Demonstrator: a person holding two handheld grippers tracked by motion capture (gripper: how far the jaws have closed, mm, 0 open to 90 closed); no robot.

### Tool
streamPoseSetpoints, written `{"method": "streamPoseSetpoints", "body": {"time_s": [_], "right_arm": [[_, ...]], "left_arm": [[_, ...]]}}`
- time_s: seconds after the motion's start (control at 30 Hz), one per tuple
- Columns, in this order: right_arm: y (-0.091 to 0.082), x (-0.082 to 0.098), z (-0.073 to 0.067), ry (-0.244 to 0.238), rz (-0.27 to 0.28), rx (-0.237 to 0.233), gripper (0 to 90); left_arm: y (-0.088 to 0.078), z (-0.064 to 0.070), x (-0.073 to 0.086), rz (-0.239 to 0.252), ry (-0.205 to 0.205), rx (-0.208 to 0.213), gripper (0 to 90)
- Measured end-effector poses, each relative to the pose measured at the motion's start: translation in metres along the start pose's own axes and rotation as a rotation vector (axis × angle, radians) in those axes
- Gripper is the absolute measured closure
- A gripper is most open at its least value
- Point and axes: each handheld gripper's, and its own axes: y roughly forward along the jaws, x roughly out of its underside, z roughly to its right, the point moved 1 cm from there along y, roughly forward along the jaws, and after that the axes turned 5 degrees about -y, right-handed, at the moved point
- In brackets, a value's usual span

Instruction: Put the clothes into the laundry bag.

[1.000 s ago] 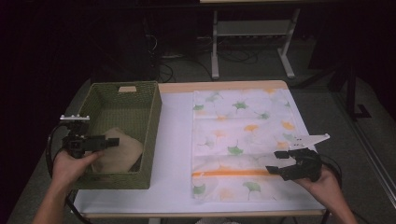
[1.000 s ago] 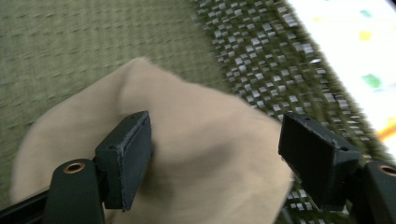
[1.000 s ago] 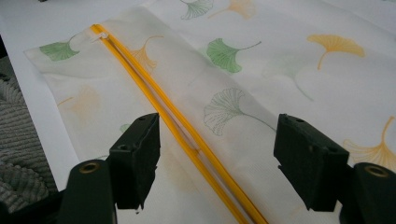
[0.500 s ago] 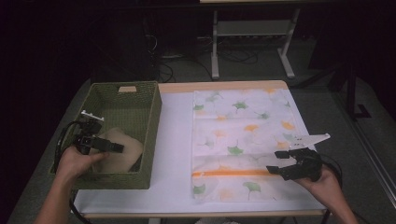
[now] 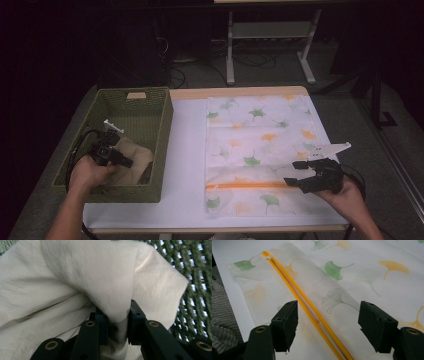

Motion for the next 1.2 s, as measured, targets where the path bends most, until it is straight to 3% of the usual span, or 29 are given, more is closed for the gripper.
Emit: {"method": "streamPoseSetpoints", "body": {"time_s": [0.27,0.3,0.33,0.43,0.6,0.73,0.87,0.9,0.93,0.97,1.1,1.17,1.2], "right_arm": [[0.001,-0.016,0.002,-0.03,-0.001,0.001,32.0],[0.001,-0.016,0.002,-0.03,-0.001,0.001,32.0],[0.001,-0.019,0.002,-0.04,-0.001,-0.001,32.0],[0.006,-0.026,0.003,-0.063,-0.01,-0.008,32.3],[0.016,-0.026,0.007,-0.059,-0.049,-0.009,33.5],[0.029,-0.024,0.007,-0.05,-0.088,-0.028,36.8],[0.038,-0.021,0.005,-0.083,-0.125,-0.042,39.6],[0.038,-0.021,0.005,-0.083,-0.125,-0.042,40.4],[0.048,-0.019,0.001,-0.145,-0.186,0.005,53.1],[0.048,-0.019,0.001,-0.145,-0.186,0.005,53.1],[0.06,-0.018,0.002,-0.159,-0.228,-0.073,53.9],[0.065,-0.016,0.0,-0.169,-0.26,-0.086,50.6],[0.065,-0.016,0.0,-0.169,-0.26,-0.086,50.6]], "left_arm": [[-0.023,-0.01,0.018,0.166,-0.038,0.092,76.1],[-0.023,-0.01,0.018,0.166,-0.038,0.092,76.1],[-0.027,-0.013,0.024,0.191,-0.044,0.12,76.1],[-0.034,-0.015,0.031,0.22,-0.039,0.134,76.5],[-0.046,-0.019,0.04,0.313,-0.057,0.155,76.5],[-0.05,-0.016,0.044,0.349,-0.051,0.15,76.5],[-0.052,-0.014,0.045,0.361,-0.04,0.151,76.4],[-0.056,-0.015,0.045,0.385,-0.06,0.169,76.4],[-0.056,-0.016,0.045,0.392,-0.064,0.171,76.5],[-0.056,-0.016,0.045,0.392,-0.064,0.171,76.5],[-0.059,-0.013,0.045,0.41,-0.056,0.188,76.5],[-0.059,-0.014,0.045,0.427,-0.069,0.23,76.5],[-0.059,-0.014,0.045,0.427,-0.069,0.23,76.5]]}}
